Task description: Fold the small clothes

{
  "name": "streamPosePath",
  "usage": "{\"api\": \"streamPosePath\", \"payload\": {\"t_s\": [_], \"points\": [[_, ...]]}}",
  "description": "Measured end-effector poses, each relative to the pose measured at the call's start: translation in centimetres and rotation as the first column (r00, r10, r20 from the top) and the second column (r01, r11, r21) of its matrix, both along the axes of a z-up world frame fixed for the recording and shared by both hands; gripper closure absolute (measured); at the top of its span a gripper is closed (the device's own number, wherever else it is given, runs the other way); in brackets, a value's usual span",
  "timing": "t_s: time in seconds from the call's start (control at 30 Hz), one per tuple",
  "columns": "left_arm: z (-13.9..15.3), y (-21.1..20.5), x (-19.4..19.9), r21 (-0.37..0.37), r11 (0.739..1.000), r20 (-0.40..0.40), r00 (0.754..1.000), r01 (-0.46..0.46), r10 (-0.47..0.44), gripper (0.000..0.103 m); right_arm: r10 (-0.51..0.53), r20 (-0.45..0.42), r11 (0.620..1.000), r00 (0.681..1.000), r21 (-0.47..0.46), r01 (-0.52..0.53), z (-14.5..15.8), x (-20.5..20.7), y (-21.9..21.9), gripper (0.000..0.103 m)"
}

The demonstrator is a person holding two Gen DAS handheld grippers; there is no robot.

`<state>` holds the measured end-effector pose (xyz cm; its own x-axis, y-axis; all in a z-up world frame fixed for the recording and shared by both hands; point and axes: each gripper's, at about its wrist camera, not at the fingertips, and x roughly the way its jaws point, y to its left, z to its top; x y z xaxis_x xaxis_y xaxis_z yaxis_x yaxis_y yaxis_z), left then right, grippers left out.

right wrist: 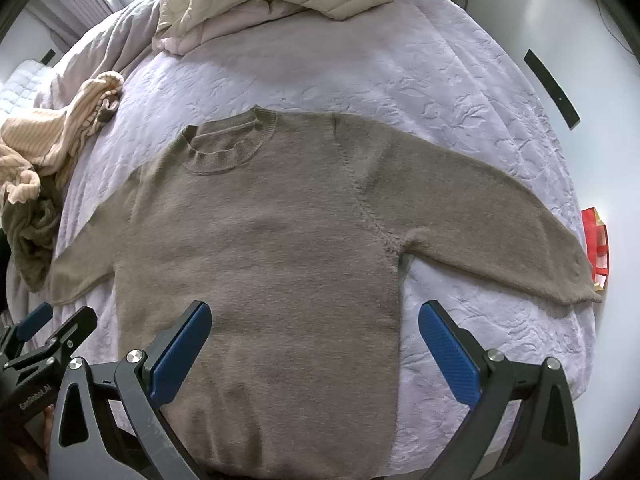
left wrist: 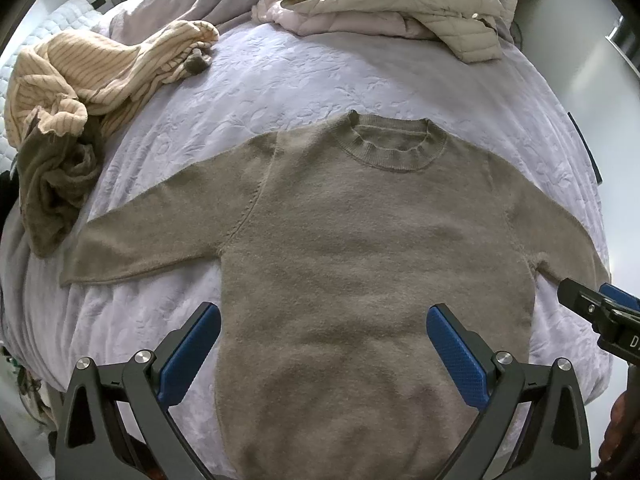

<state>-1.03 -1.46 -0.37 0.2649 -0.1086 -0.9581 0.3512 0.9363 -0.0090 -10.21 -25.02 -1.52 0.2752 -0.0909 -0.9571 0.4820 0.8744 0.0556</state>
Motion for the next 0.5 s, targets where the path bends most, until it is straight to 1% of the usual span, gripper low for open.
{"api": "streamPosePath", "payload": {"t_s": [0.5], "points": [[-0.08, 0.19, -0.37, 0.013, 1.000, 0.003, 1.000, -0.004, 0.004, 0.000, 0.009, -0.013, 1.000, 1.000, -0.007, -0.009, -0.09, -0.07, 0.27, 0.000]]}}
